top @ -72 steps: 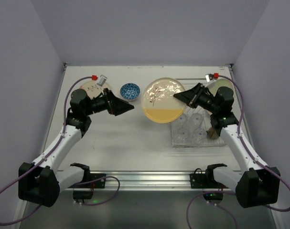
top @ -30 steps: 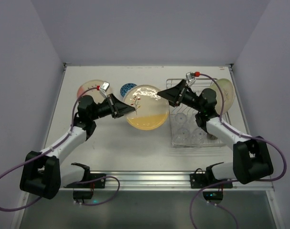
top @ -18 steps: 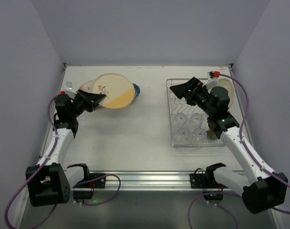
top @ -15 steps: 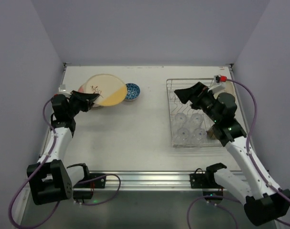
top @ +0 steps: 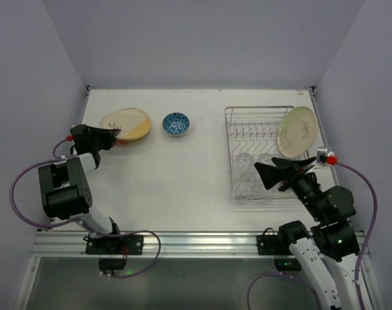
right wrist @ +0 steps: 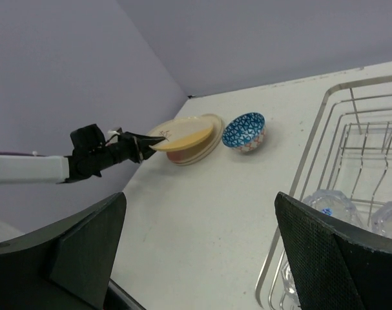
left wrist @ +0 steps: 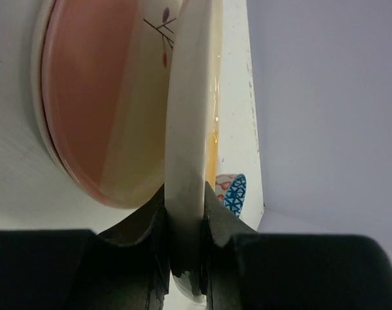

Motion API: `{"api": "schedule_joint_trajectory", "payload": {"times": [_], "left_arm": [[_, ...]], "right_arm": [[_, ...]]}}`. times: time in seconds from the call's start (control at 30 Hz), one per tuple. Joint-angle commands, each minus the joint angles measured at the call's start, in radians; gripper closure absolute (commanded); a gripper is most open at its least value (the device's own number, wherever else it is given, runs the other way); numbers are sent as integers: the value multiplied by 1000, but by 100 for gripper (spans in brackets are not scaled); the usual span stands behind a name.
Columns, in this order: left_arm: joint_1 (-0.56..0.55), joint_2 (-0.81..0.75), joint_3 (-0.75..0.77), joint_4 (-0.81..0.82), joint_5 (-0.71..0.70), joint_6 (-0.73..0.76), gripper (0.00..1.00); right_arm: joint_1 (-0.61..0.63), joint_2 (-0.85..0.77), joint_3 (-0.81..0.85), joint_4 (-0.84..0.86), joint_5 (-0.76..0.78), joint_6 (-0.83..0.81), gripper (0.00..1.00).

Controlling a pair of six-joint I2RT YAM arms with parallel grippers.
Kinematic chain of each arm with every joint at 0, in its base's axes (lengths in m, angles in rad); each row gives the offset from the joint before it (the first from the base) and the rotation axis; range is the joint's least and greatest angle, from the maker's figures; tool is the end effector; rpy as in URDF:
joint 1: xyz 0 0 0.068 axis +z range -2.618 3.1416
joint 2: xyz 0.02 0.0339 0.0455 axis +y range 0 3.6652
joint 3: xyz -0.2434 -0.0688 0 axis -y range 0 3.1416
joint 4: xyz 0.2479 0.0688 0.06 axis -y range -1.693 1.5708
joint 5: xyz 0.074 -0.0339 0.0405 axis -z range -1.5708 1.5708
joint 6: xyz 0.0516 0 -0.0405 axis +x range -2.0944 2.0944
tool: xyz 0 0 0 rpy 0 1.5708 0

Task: Unload the mixed dishes from the dish rack

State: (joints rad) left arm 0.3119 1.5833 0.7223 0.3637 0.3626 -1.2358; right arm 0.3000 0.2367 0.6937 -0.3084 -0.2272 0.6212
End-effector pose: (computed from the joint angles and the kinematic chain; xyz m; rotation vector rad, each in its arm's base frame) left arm 0.3269 0.0862 0.1496 -1.3394 1.7074 -0.9261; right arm 0.0943 0.0413 0.3522 0.0431 1.4905 0.9138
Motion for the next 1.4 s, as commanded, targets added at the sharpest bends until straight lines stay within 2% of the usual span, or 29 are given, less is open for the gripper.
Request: {"api": "schedule_joint_trajectory", "payload": {"times": [0.0, 0.23, 0.27, 0.43, 0.53, 0.57, 0.67, 0.87, 0.9, 0.93, 1.2, 1.37], "left_arm": [[12, 27, 62, 291, 56, -36, 100], [12, 90, 66, 296, 30, -18, 100], [10, 98, 71, 288, 29, -11, 92], [10, 136, 89, 222, -8, 30, 77], [12, 149, 109, 189, -19, 42, 61], [12, 159, 135, 154, -20, 48, 49], [10, 168, 181, 80, -36, 81, 32], [-5, 219, 339, -161, -34, 185, 14], [-11, 221, 356, -183, -37, 211, 5], [-13, 224, 379, -199, -45, 223, 0], [-46, 271, 476, -362, -77, 300, 0], [-80, 285, 551, -496, -148, 358, 0]], "right_arm": [[-2, 29, 49, -132, -35, -95, 1], [-2, 36, 15, -106, -66, -110, 1], [-2, 36, 10, -103, -73, -112, 1], [-2, 35, -6, -95, -78, -112, 1], [-1, 33, -10, -98, -80, -112, 1], [-2, 33, -11, -100, -80, -112, 1], [-1, 30, -17, -100, -75, -109, 1], [-2, 23, -25, -93, -75, -95, 1], [-2, 21, -26, -95, -75, -92, 1], [-1, 21, -26, -92, -83, -90, 1], [-2, 21, 7, -144, -81, -104, 1], [-1, 6, 7, -155, -86, -103, 1]]}}
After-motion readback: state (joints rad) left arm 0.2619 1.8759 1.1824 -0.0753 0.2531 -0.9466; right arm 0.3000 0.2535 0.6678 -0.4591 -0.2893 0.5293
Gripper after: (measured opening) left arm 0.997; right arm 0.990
